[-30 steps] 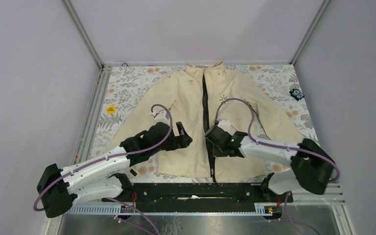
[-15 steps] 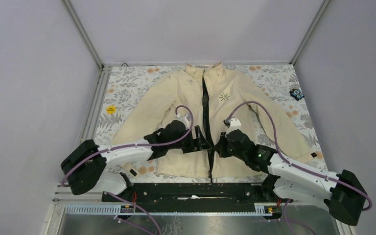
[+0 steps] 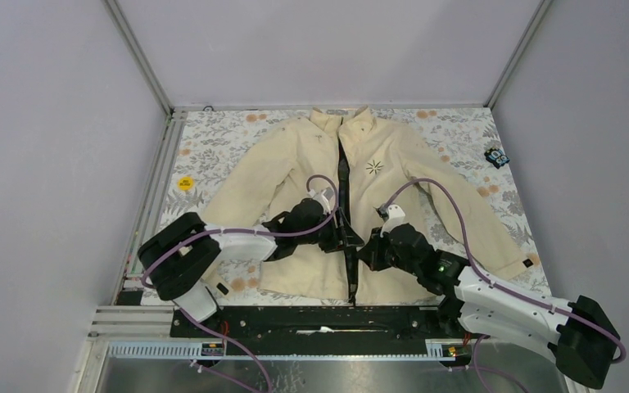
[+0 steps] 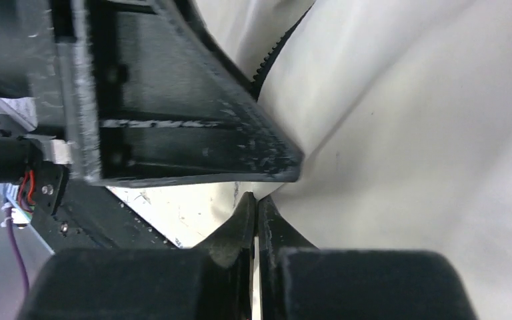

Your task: Zip up the jacket

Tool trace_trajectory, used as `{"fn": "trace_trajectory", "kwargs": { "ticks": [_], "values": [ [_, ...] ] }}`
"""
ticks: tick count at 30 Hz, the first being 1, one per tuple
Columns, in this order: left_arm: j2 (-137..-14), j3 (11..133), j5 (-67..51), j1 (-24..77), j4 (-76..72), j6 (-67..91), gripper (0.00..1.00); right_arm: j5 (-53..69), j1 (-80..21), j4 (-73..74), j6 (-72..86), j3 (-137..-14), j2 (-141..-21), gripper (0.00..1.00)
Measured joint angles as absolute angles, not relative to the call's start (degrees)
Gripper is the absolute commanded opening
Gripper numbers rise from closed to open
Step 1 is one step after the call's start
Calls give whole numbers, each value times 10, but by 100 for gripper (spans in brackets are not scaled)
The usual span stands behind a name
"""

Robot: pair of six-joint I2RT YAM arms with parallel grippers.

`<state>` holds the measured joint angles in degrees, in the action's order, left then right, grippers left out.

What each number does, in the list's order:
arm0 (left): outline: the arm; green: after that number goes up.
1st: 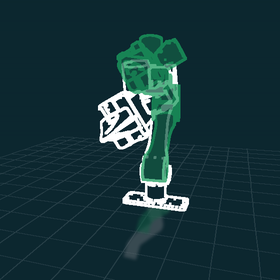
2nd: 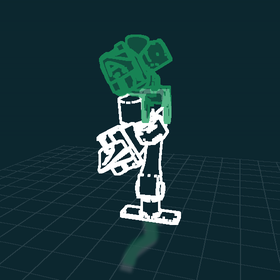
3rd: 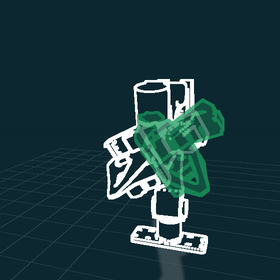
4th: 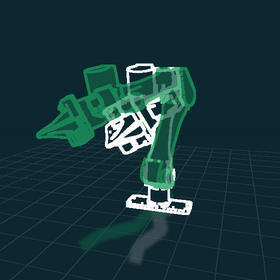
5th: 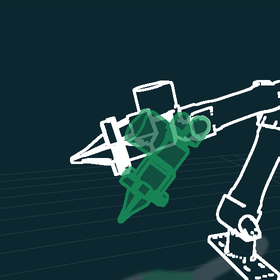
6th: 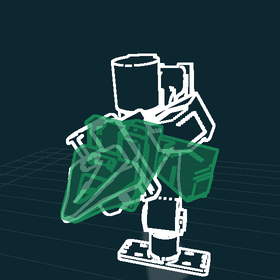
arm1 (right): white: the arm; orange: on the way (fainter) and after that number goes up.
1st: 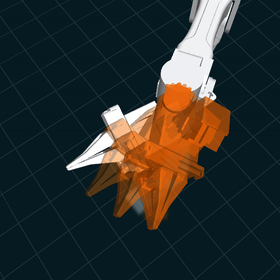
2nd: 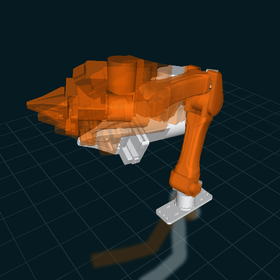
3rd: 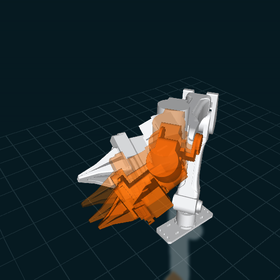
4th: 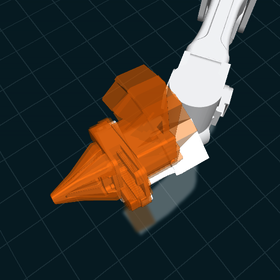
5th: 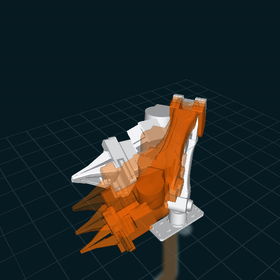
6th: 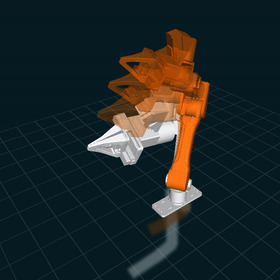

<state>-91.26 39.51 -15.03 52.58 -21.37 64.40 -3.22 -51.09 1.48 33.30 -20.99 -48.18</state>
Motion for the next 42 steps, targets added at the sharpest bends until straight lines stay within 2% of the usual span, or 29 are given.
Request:
{"fn": "trace_trajectory", "kwargs": {
  "ticks": [3, 4, 6, 8, 10, 13, 15, 18, 20, 21, 22, 24, 25, 26, 29, 31, 32, 35, 38, 42],
  "values": [
    [-935, 409, -153, 526, -228, 649, 21, -21, -511, 10, 334, -209, -474, 4],
    [-938, 415, -154, 527, -233, 649, 18, -20, -511, 11, 335, -209, -473, 9],
    [-943, 426, -156, 528, -238, 648, 9, -20, -511, 15, 339, -209, -468, 24],
    [-948, 435, -159, 528, -237, 647, 0, -20, -511, 22, 345, -209, -457, 29],
    [-950, 442, -161, 528, -236, 647, 0, -19, -511, 30, 352, -209, -446, 35],
    [-950, 449, -162, 528, -239, 646, 0, -14, -512, 40, 371, -209, -441, 53],
    [-950, 450, -163, 527, -242, 646, 0, -9, -512, 46, 386, -209, -441, 61],
    [-950, 451, -164, 527, -241, 646, 0, 2, -513, 48, 401, -209, -442, 65],
    [-950, 451, -164, 527, -241, 646, 0, 8, -513, 47, 408, -209, -444, 58],
    [-950, 451, -165, 527, -241, 646, 0, 10, -513, 44, 413, -208, -444, 51],
    [-950, 451, -166, 527, -241, 646, 1, 12, -513, 37, 416, -206, -446, 39],
    [-950, 453, -168, 527, -241, 646, 13, 12, -513, 21, 422, -204, -455, 10],
    [-950, 454, -170, 527, -240, 645, 18, 11, -513, 16, 425, -204, -462, 1],
    [-949, 454, -171, 526, -239, 641, 26, 9, -513, 9, 428, -204, -471, 0],
    [-934, 453, -170, 521, -212, 622, 67, -1, -513, -1, 435, -204, -497, 0],
    [-899, 446, -161, 519, -183, 604, 81, -11, -512, -5, 438, -204, -500, 0],
    [-870, 436, -156, 519, -169, 595, 85, -17, -511, -8, 439, -204, -499, 0],
    [-766, 392, -139, 517, -135, 568, 87, -23, -491, -14, 448, -204, -501, 0],
    [-691, 342, -131, 527, -121, 563, 84, -8, -451, -32, 460, -205, -518, 0],
    [-668, 296, -95, 601, -88, 580, 67, 24, -421, -34, 470, -225, -567, 0]
  ]
}}
